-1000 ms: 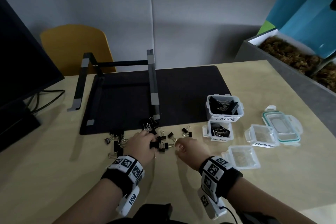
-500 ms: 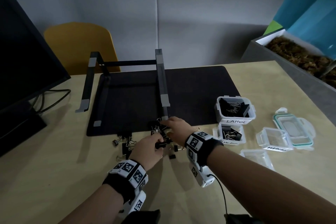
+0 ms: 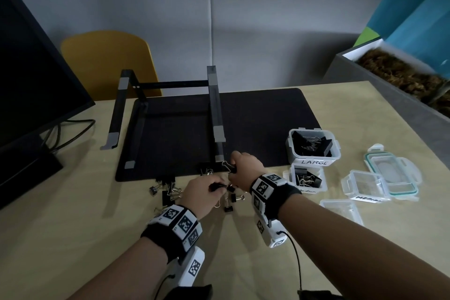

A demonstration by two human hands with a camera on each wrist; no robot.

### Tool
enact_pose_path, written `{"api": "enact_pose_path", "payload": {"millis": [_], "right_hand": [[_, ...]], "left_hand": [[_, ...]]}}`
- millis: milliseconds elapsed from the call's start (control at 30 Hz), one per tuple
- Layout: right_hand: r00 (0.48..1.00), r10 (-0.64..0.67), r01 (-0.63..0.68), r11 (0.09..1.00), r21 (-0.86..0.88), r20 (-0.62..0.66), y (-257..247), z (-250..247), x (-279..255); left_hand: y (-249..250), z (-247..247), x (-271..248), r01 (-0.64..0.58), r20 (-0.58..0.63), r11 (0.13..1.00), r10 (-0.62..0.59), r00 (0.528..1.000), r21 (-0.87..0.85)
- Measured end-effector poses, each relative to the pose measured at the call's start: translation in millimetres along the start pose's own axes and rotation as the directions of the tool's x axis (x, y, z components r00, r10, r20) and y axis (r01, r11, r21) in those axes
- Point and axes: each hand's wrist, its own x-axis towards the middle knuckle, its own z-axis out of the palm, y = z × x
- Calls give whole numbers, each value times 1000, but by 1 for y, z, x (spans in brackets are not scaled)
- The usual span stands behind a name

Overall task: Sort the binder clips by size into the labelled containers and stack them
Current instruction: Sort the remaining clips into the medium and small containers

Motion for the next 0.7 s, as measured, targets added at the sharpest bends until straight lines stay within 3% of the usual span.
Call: {"api": "enact_pose_path", "payload": {"millis": [233, 467, 700], "right_hand": [[994, 20, -6, 991, 132, -105, 46, -36, -46], [982, 105, -75, 980, 186, -158, 122, -75, -101], [972, 136, -108, 983, 149, -192, 192, -106, -123]], "left_hand": [[38, 16, 4, -24, 96, 999, 28, 995, -48], [98, 44, 7, -139, 138, 989, 131, 982, 56], [147, 77, 12, -130, 69, 990, 126, 990, 52]]}}
